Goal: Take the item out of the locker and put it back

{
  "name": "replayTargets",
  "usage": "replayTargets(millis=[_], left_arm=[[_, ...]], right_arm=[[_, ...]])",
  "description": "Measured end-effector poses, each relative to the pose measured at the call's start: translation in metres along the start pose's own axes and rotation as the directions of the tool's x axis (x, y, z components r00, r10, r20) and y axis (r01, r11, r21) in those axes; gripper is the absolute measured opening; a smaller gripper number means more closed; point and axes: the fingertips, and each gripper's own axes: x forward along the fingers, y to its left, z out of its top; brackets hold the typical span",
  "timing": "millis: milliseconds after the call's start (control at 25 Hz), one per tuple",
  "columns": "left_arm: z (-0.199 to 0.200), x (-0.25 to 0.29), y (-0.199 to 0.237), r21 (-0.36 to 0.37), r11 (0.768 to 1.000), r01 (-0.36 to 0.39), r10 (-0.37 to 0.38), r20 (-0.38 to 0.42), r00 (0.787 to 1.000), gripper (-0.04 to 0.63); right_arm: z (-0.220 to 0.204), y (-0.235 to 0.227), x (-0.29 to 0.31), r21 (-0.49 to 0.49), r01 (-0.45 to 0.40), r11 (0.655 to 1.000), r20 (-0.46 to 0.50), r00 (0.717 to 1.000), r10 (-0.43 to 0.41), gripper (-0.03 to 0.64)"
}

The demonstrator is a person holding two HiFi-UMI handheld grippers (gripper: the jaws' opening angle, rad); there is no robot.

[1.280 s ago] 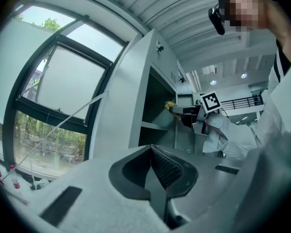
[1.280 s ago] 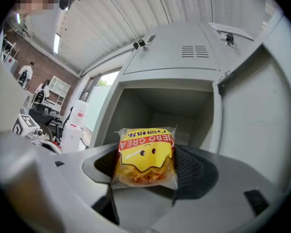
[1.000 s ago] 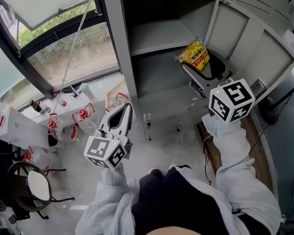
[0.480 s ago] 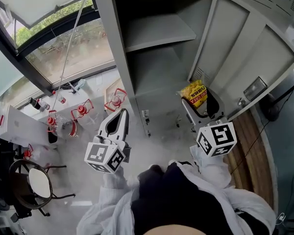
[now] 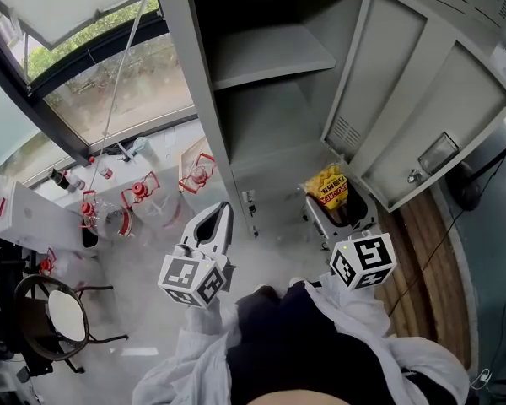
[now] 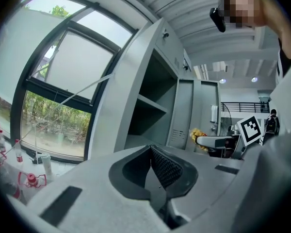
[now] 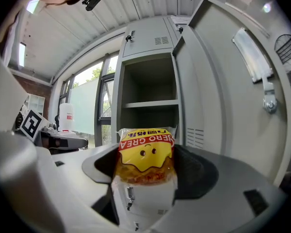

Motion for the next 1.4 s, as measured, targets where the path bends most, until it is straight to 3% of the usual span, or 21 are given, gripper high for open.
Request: replayTargets(millis=[240,720,1040,1400], left_arm=[[-0.007,0.002,-0.002,0.004,1.0,0.014,-0.014,-0.017,1.0,0.006],[0.004,0.004,0.023,-0.005,0.997,-0.08,0.08,-0.003,0.997,0.006],[0.016,-0.002,0.045,-0.006,0.986,-0.169,0.169,0.022,0.985,0.006],[0.013,0.002,0.056,-0.037,0.977,-0.212,0.213,0.029,0.977,0.006]], right_arm=[[0.004,0.011,0.026,0.034,-0.034,0.999,0.009,0.999,0.033,0.33],[0.036,0.026,0.15,-0.073,-0.18,0.981,-0.027,0.984,0.179,0.331],[0.037,0.021,0.23,-0.18,-0.219,0.959,-0.121,0.972,0.199,0.331],[0.009,-0.006,0.286,-0.213,-0.234,0.949,-0.294,0.941,0.167,0.333]])
